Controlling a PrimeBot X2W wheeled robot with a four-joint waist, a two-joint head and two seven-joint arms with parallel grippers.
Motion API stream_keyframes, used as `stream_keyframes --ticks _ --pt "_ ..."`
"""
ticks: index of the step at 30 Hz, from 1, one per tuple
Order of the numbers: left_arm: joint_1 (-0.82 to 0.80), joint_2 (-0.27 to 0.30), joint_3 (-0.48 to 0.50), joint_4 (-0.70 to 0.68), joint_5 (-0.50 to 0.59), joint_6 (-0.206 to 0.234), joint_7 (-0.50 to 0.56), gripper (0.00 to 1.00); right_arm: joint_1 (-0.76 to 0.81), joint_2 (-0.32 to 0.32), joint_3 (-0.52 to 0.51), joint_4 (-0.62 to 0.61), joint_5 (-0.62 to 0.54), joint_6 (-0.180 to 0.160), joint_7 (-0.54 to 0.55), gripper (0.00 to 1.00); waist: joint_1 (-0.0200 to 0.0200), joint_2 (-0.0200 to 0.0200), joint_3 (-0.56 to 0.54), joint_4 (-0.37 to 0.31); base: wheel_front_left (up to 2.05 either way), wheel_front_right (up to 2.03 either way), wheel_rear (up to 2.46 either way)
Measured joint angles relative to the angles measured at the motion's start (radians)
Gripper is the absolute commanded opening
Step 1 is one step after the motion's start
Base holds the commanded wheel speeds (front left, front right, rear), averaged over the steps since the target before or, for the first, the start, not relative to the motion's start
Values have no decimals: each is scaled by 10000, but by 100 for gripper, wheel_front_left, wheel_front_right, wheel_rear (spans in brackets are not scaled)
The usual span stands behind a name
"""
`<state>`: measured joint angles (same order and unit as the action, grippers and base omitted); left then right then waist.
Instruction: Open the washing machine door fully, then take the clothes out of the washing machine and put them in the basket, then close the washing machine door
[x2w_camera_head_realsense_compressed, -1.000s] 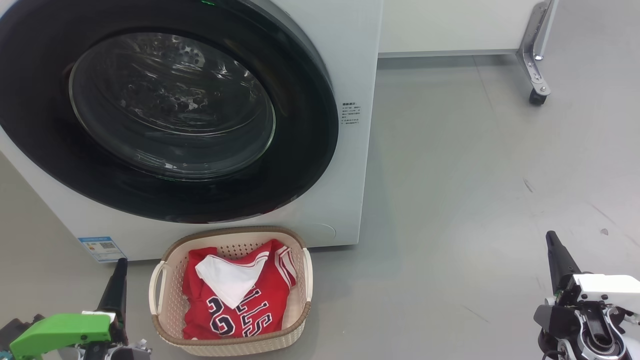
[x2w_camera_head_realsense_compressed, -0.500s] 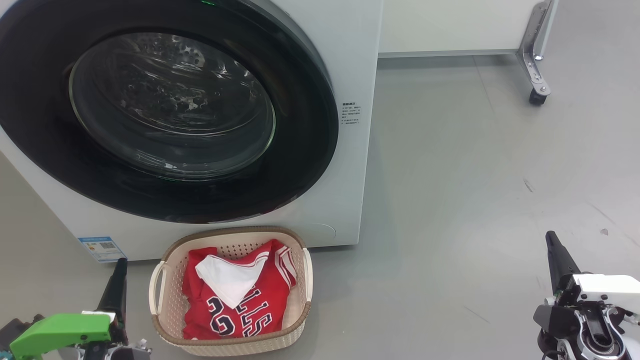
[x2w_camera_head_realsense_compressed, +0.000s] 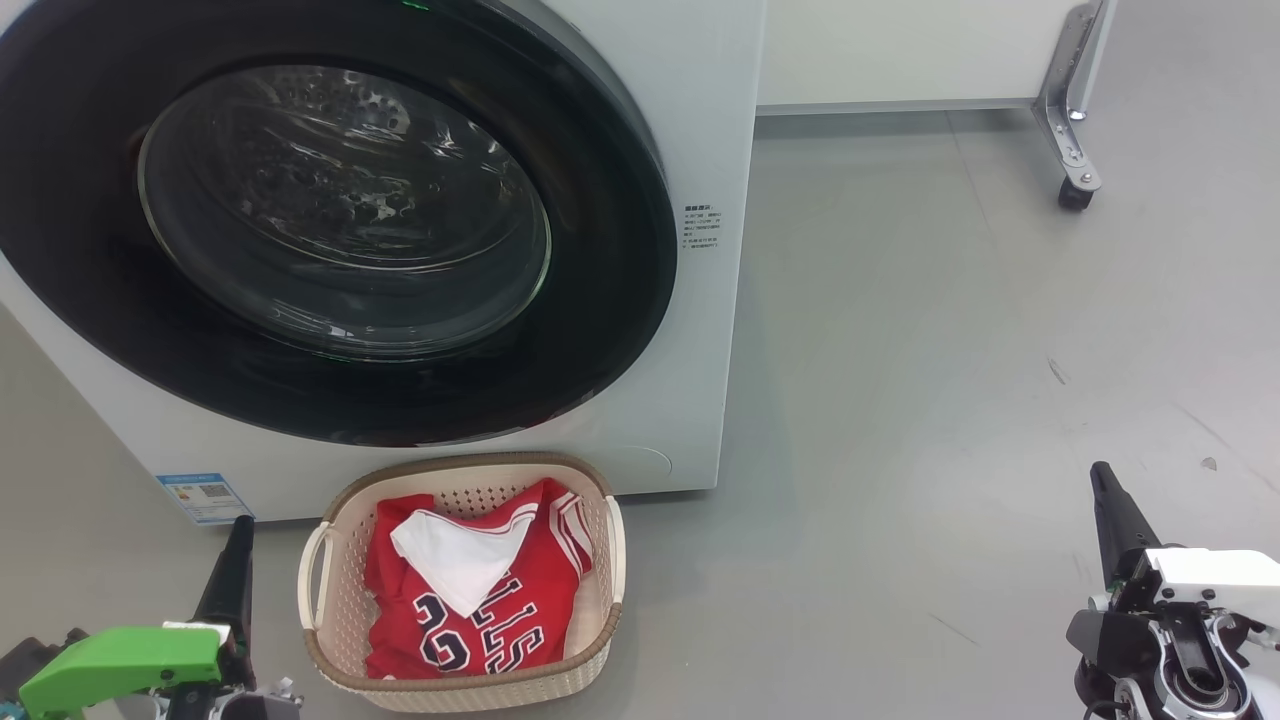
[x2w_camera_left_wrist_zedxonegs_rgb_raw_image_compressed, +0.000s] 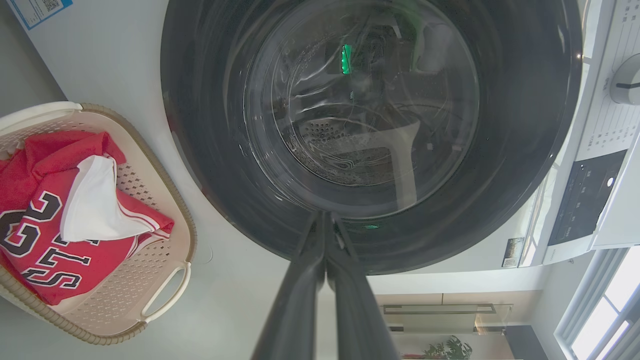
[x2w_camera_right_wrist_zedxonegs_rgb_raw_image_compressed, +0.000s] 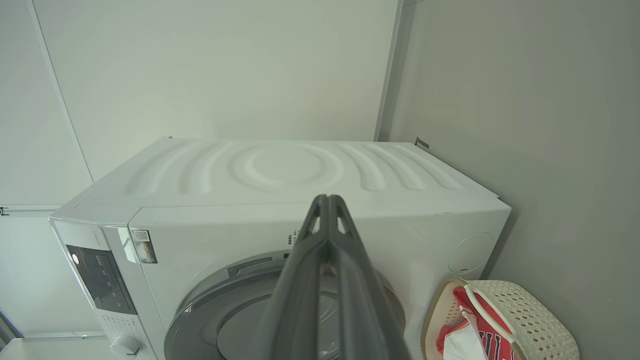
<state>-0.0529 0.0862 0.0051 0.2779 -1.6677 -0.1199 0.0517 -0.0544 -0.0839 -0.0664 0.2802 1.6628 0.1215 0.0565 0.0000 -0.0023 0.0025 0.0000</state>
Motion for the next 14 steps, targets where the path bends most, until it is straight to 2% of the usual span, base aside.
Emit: stream_keyframes --ticks 14 --pt "-1 -6 17 -6 0 0 2 0 0 8 -19 -2 0 0 0 0 0 0 2 0 0 0 0"
